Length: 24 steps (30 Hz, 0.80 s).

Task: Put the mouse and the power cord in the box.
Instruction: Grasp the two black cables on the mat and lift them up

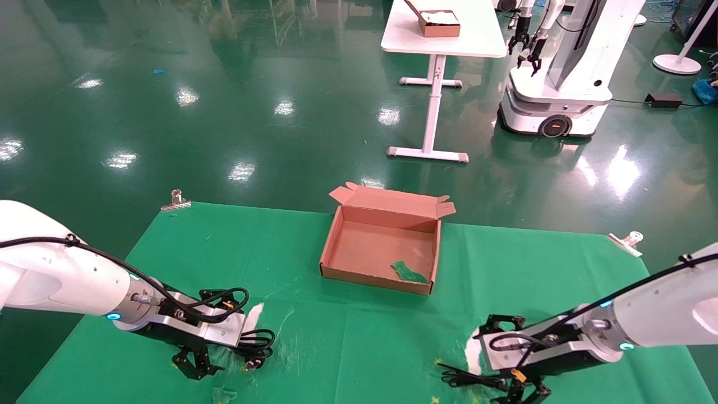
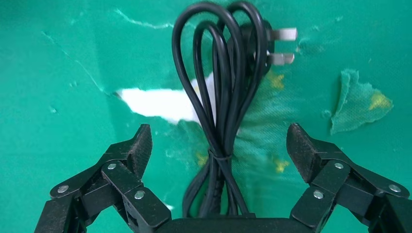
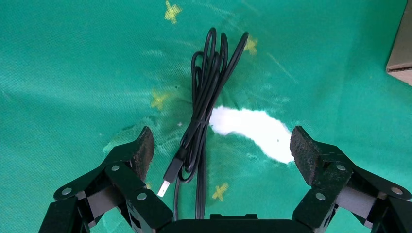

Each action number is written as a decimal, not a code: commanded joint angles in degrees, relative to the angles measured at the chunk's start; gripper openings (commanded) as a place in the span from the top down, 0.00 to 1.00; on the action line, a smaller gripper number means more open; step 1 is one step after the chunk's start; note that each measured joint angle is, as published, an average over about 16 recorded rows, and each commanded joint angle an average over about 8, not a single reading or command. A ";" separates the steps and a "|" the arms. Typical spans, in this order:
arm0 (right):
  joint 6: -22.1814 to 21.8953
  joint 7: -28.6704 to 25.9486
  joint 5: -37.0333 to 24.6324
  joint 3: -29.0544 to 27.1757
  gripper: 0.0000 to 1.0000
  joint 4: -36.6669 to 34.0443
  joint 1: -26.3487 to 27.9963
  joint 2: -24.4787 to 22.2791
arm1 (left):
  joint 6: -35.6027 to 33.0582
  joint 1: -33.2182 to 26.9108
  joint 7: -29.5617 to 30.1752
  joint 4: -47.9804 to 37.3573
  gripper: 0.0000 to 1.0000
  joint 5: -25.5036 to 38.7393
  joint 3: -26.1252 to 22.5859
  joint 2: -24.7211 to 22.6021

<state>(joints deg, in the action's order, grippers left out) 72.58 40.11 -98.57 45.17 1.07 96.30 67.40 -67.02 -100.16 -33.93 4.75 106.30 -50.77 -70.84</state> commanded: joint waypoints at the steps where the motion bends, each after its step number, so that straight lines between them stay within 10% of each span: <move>1: -0.15 0.22 -0.12 0.08 0.77 -0.26 0.07 0.24 | 0.46 -0.13 -0.42 -0.81 0.61 0.04 -0.01 -0.24; 5: -0.37 0.31 -0.36 0.24 1.00 -0.61 0.17 0.49 | 0.63 -0.28 -0.74 -1.56 0.99 0.18 -0.09 -0.35; 24: -0.27 0.29 -0.24 0.16 1.00 -0.36 0.12 0.30 | 0.46 -0.21 -0.59 -1.08 1.00 0.03 -0.02 -0.23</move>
<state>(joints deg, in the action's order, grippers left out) 72.32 40.40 -98.81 45.33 0.71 96.44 67.71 -66.56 -100.37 -34.53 3.65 106.33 -50.79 -71.07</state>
